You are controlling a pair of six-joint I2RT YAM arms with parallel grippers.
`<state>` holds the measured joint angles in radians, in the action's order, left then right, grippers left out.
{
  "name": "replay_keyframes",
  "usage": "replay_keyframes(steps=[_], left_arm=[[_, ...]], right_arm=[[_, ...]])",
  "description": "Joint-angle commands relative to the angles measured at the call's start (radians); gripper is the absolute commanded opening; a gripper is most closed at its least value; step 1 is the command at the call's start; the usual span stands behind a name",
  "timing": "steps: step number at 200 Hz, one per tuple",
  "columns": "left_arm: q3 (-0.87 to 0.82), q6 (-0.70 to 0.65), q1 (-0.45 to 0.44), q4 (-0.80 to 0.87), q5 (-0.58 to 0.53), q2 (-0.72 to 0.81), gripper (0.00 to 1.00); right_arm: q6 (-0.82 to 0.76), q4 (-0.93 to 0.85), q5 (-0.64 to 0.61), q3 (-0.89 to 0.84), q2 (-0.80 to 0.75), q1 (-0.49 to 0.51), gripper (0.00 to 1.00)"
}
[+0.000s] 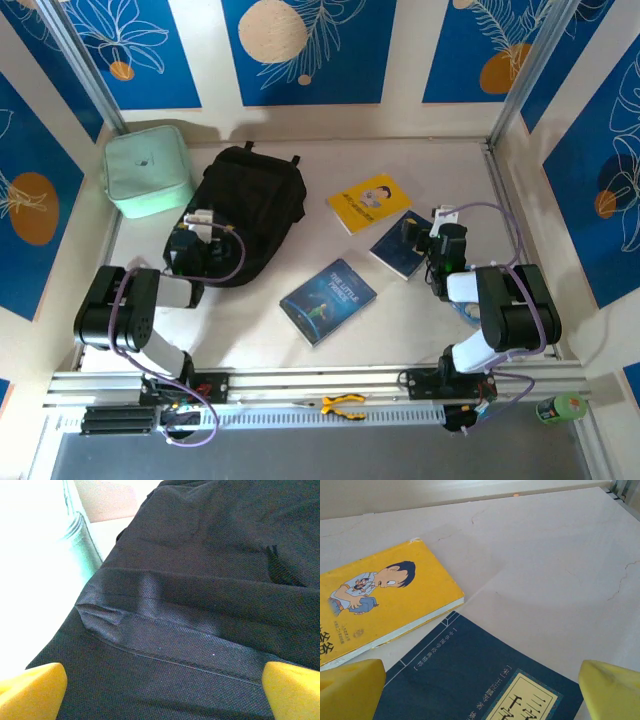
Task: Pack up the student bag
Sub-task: Move the student bag to the top-center of the table.
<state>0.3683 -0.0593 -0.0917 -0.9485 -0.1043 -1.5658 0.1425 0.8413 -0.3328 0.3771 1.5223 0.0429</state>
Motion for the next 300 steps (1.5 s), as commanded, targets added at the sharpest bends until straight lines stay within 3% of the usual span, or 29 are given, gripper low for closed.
replay_keyframes(steps=[1, 187, 201, 232, 257, 277, 300], left_arm=[[0.003, -0.005, 0.001, -0.001, 0.021, 0.000, 1.00], [-0.006, 0.010, 0.015, -0.013, 0.019, 0.005, 1.00], [-0.018, 0.022, 0.015, -0.005, -0.008, 0.046, 1.00], [0.011, 0.022, 0.009, 0.210, -0.045, 0.225, 1.00], [0.074, 0.129, 0.007, 0.362, -0.098, 0.347, 0.99], [0.151, 0.281, 0.007, 0.510, -0.102, 0.408, 1.00], [0.286, 0.397, 0.006, 0.791, -0.054, 0.421, 1.00]], right_arm=[[0.005, 0.008, -0.013, 0.020, 0.004, 0.004, 0.99], [-0.005, 0.013, -0.024, 0.015, -0.013, 0.014, 0.99], [-0.046, 0.006, 0.029, 0.011, -0.038, 0.026, 0.99], [-0.054, -0.227, -0.038, 0.069, -0.210, 0.057, 0.99], [0.096, -0.490, -0.030, 0.177, -0.319, 0.059, 0.99], [0.283, -0.815, -0.033, 0.353, -0.313, 0.074, 0.99], [0.365, -0.981, 0.027, 0.504, -0.234, 0.152, 0.99]])
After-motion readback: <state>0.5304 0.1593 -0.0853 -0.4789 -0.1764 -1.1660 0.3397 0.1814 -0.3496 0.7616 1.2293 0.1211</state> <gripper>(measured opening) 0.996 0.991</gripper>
